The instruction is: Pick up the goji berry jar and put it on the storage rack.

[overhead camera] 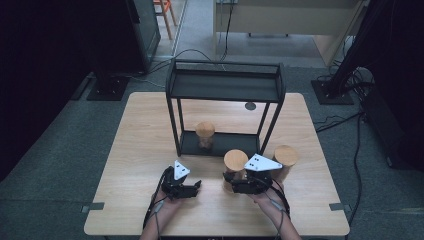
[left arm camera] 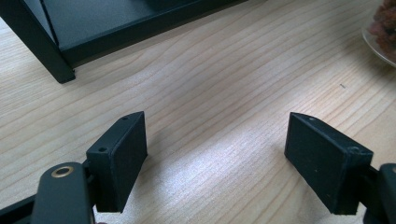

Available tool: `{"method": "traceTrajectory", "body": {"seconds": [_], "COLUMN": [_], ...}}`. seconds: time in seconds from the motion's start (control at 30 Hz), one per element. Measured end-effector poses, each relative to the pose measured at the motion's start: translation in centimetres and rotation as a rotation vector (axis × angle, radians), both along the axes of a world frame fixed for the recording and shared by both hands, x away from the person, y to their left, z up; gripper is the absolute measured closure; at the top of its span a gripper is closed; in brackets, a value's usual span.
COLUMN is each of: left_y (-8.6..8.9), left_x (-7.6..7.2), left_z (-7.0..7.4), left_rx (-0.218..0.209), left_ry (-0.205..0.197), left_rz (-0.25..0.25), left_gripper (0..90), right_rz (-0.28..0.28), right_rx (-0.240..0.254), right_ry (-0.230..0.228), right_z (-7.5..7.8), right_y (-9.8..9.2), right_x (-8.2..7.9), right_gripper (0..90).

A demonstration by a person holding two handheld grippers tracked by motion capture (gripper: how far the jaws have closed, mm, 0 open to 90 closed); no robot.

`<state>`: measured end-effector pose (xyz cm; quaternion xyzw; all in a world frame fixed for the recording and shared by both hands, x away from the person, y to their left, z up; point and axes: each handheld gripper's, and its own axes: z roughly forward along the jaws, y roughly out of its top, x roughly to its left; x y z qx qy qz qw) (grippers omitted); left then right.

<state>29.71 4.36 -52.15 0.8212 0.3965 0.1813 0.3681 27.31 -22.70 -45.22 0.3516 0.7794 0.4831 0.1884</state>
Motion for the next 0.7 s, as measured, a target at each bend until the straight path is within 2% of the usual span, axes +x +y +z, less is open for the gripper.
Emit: {"method": "traceTrajectory", "body": {"seconds": [0.37, 0.7], "left_y": [0.00, 0.00], "left_x": [-0.03, -0.04], "left_z": [0.01, 0.00], "left_rx": [0.000, 0.000], "left_ry": [0.001, 0.001], "left_rz": [0.002, 0.002], "left_gripper": [21.4, 21.4], "right_rz": [-0.015, -0.032], "right_rx": [-0.004, -0.011], "right_ry": [0.005, 0.000], "right_z": [0.59, 0.49], "right_y": [0.30, 0.19], "right_x": [0.80, 0.64], "right_gripper": [25.2, 25.2]}}
